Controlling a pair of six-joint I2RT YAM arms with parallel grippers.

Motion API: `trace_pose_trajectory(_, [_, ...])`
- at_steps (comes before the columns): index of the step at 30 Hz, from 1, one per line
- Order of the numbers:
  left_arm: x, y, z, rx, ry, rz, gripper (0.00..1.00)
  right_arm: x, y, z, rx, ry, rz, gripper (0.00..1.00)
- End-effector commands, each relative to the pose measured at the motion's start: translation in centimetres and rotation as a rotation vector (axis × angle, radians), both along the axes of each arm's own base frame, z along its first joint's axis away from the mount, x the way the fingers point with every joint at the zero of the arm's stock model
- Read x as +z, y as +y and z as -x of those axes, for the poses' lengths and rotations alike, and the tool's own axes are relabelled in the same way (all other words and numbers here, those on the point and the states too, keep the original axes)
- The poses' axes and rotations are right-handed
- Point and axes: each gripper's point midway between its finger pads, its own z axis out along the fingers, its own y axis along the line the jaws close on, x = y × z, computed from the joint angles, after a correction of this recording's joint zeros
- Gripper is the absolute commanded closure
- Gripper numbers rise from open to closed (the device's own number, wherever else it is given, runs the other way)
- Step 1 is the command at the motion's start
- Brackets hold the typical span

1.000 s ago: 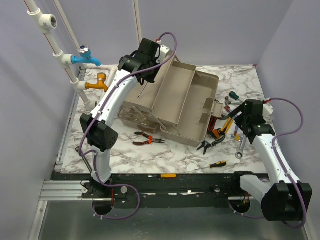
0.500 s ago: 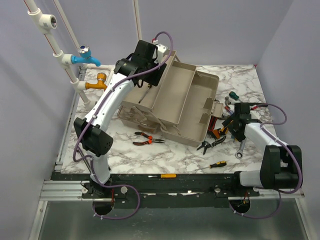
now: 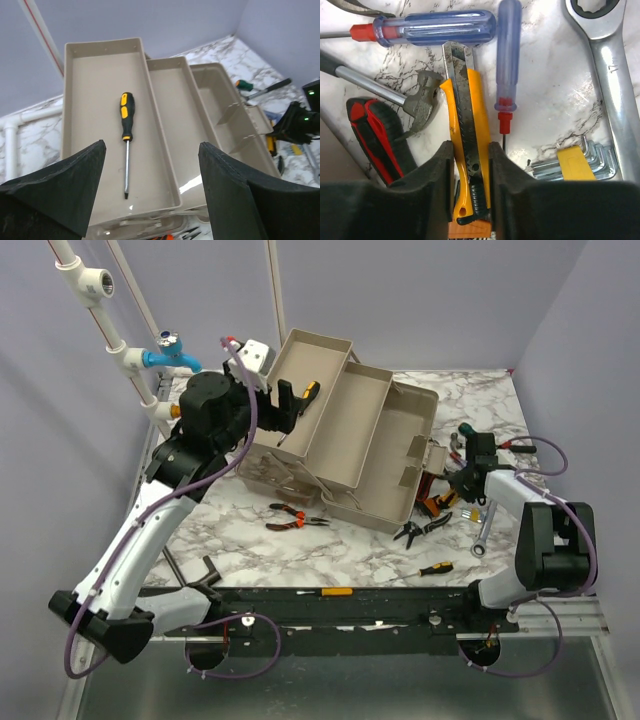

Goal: Pack the tool kit

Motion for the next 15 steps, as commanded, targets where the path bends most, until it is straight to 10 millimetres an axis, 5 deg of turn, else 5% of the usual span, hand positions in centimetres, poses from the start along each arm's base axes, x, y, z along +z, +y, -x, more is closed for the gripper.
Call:
trace_pose_trajectory(1, [1.4,-2.0,2.5,-0.119,-0.064,0.167,0.23,0.5,-0.1,-0.3,-0.018,-0.017,-0.002,0.83])
trace_pose_trajectory(3, [1.3,-2.2,3.5,-0.15,-0.063,0.193,0.23,1.5,-0.2,-0.3,-0.022,-0.038,0.002,0.9])
trace_pose_trajectory(10, [0.6,-3.6,5.0,-0.235,-0.025,0.208,0.23,4.8,-0.5,0.6,-0.023,-0.109,0.024,0.9])
trace_pose_trajectory(11, [0.6,-3.8,5.1,-0.243,-0.022,0.208,0.23,5.0,-0.4,0.7,-0.017,-0.117,0.022,0.84])
trace_pose_trajectory(14, [0.6,-4.1,5.4,-0.26,-0.015,0.209,0.23,4.8,-0.3,0.8,-0.011,-0.114,0.015,0.45])
trace_pose_trajectory(15, [0.7,-4.2,5.5,-0.263,-0.013,0.21,0.23,4.6,-0.2,0.7,-0.01,-0.107,0.012,0.43])
